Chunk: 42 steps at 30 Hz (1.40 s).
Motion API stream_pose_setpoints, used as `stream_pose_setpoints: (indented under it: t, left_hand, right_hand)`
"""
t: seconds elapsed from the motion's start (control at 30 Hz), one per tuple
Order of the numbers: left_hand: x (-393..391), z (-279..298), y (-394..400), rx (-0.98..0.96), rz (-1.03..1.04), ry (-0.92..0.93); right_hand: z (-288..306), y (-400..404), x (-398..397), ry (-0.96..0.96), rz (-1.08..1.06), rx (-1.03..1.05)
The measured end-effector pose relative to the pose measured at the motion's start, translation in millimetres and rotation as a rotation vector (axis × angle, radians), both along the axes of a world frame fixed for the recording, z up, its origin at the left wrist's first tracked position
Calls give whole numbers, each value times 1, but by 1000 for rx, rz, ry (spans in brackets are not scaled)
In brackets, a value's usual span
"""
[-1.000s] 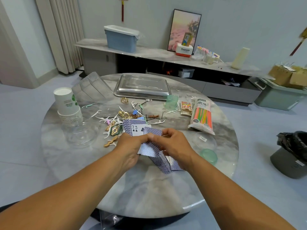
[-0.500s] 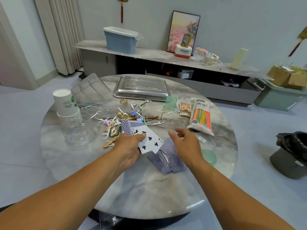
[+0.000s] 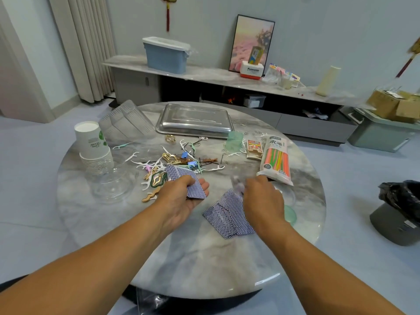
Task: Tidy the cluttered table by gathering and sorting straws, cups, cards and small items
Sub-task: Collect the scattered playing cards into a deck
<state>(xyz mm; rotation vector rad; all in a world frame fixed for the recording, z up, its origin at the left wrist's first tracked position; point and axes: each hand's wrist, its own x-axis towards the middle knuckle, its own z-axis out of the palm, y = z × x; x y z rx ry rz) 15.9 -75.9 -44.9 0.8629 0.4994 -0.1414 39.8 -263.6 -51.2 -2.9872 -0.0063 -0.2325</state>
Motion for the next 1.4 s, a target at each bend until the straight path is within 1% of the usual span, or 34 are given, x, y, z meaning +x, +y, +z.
stream_pose_setpoints:
  t: [0.03,0.07,0.1,0.17,0.2,0.23,0.27,0.3,0.33,0.37,0.4,0.43,0.5,0.57,0.67,0.73,0.8,0.87,0.9,0.93,0.97,1.0,1.03,1.07,1.1,1.13,1.17,1.2,1.23,1.3,1.4]
  left_hand:
    - [0,1,0,-23,-6,4]
    - [0,1,0,-43,-8,5]
    - [0,0,-1,-47,-8,4]
    - [1,-2,-3,-11,-13,-9]
    - [1,-3,-5,14,-15,-19]
    - [1,-4,-6,40,-17,-28]
    - [1,-5,-7,66,-19,-40]
    - [1,-6,-7,91,-16,-52]
    - [1,-6,-7,115,-5,-60]
    - [1,-7,-7,135,11,-64]
    - [1,-8,-7,151,21,-67]
    - [0,-8,-7,159,20,-71]
    - [-1,-7,-7,150,11,-75]
    - [0,-7,-6,112,33,-61]
    - [2,-8,-5,82,87,-29]
    - [2,-10,-3,112,96,-24]
    - [4,-13,0,164,135,-6]
    - [6,-15,3,193,201,21]
    - [6,-15,5,193,225,31]
    - [6,-15,7,189,234,36]
    - [6,-14,8,187,227,37]
    - [6,-14,9,184,210,33]
    - [6,-14,9,186,190,27]
    - [5,-13,8,189,170,20]
    - [4,-13,6,189,154,14]
    - [3,-12,4,186,139,4]
    - [1,-11,2,182,120,-12]
    - [-1,-8,-2,173,93,-33]
    - [-2,-7,-4,156,63,-52]
    - [-4,-4,-8,110,14,-65]
    - [-1,-4,-7,8,42,-29]
  right_hand:
    - [-4,0,-3,11,69,-187]
    - [-9,2,-7,51,132,-295]
    - [-14,6,-11,102,183,-351]
    - [-22,15,-15,203,246,-396]
    - [-21,18,-15,224,234,-371]
    - [-18,20,-14,216,186,-285]
    - [-13,21,-9,187,119,-95]
    - [-6,23,-7,174,44,201]
    - [0,25,-7,193,-23,562]
    - [6,27,-5,226,-55,871]
    - [11,30,-4,274,-54,1086]
    - [13,31,-4,332,-32,1213]
    - [11,32,-5,410,44,1323]
    - [9,32,-4,436,32,1350]
    - [7,28,0,456,7,1336]
    - [5,25,2,486,8,1304]
    - [2,20,5,492,-41,1300]
    - [0,11,8,430,-125,1255]
    - [-1,5,8,393,-151,1157]
    - [-3,0,8,375,-168,989]
    - [-7,-5,6,367,-174,764]
    - [-11,-8,5,330,-189,585]
    - [-12,-8,6,260,-193,548]
    - [-7,-6,5,196,-173,635]
    - [-1,-2,6,179,-136,850]
    - [6,4,6,251,-97,1076]
    - [11,10,5,372,-61,1216]
    - [13,16,3,482,-19,1258]
    - [12,20,1,547,26,1250]
    - [6,26,-2,540,48,1245]
    - [1,26,0,511,-27,1321]
